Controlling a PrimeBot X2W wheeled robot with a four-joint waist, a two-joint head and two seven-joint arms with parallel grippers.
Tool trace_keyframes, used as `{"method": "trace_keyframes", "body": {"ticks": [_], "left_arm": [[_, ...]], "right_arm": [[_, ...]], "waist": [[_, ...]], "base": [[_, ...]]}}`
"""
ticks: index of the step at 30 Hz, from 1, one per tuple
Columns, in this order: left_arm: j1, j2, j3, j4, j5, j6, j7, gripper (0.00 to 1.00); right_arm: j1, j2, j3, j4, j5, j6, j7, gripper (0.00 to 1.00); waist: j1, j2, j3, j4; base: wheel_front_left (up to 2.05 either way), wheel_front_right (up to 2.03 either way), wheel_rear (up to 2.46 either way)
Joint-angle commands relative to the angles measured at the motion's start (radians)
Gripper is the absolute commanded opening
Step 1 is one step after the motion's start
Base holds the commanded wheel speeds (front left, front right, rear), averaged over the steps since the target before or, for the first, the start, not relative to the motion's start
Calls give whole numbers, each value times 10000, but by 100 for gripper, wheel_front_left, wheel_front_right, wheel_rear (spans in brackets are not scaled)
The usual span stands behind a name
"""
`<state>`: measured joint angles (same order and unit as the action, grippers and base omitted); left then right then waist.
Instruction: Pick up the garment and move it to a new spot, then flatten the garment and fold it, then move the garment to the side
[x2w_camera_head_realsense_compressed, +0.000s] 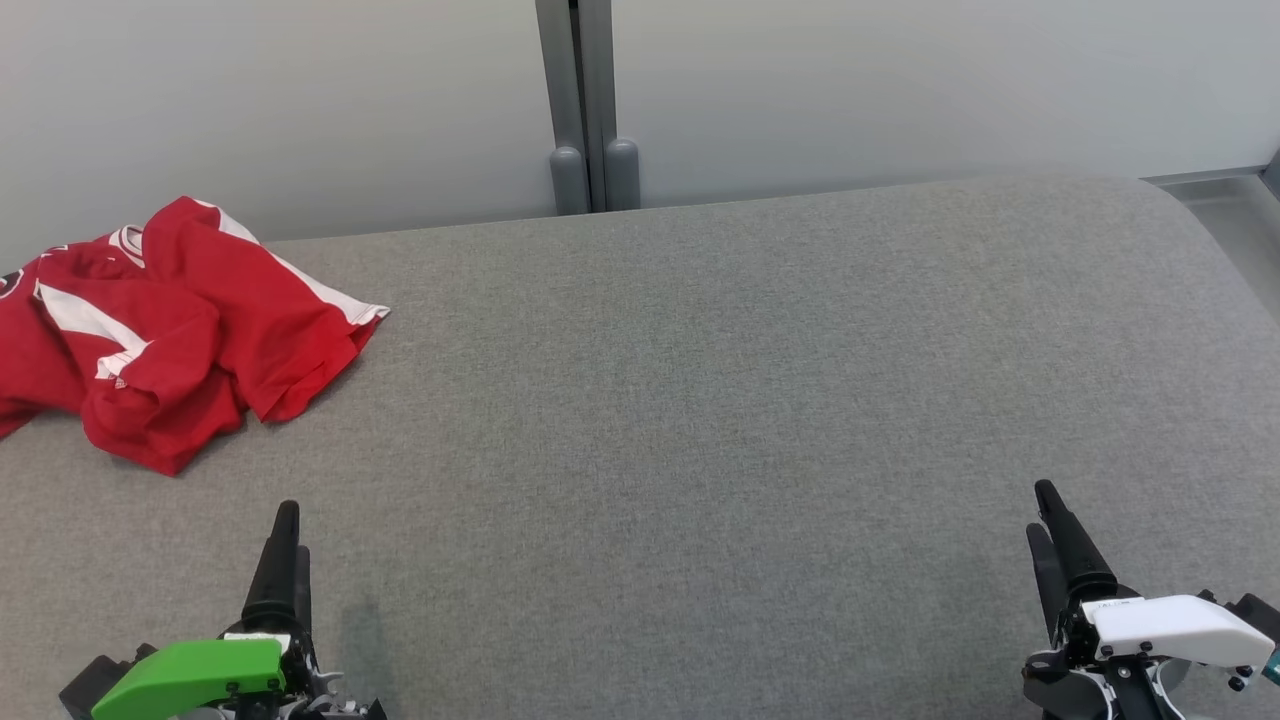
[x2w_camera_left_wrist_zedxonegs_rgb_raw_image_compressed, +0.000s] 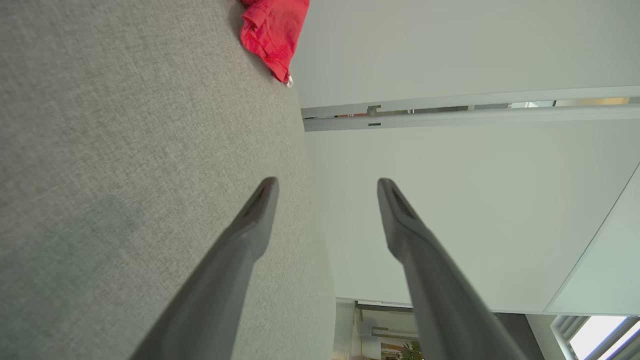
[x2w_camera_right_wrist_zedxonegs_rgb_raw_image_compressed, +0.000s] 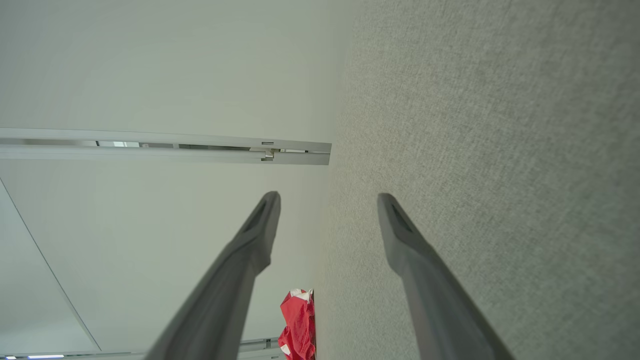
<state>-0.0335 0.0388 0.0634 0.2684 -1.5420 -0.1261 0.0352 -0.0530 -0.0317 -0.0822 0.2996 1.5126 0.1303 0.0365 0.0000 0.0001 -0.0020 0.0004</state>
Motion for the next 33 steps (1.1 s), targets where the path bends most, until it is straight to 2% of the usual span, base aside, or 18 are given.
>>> {"method": "trace_keyframes", "body": {"ticks": [1,20,33], "left_arm": [[-109,45,2,-228,359,-17,-112,100],[-48,71,-379,-1341,4451,532,-859,100],[306,87,-636,-1428,6707,647,-1286,100]], "right_arm": [[-155,-83,-12,-116,-306,1,-123,100],[-105,-116,150,-1335,-5123,2,-871,100],[91,-135,510,-1559,-7569,3,-1306,100]], "waist": [[0,-1,-2,2],[0,-1,18,26],[0,-1,4,22]], "base": [[0,0,0],[0,0,0],[0,0,0]]}}
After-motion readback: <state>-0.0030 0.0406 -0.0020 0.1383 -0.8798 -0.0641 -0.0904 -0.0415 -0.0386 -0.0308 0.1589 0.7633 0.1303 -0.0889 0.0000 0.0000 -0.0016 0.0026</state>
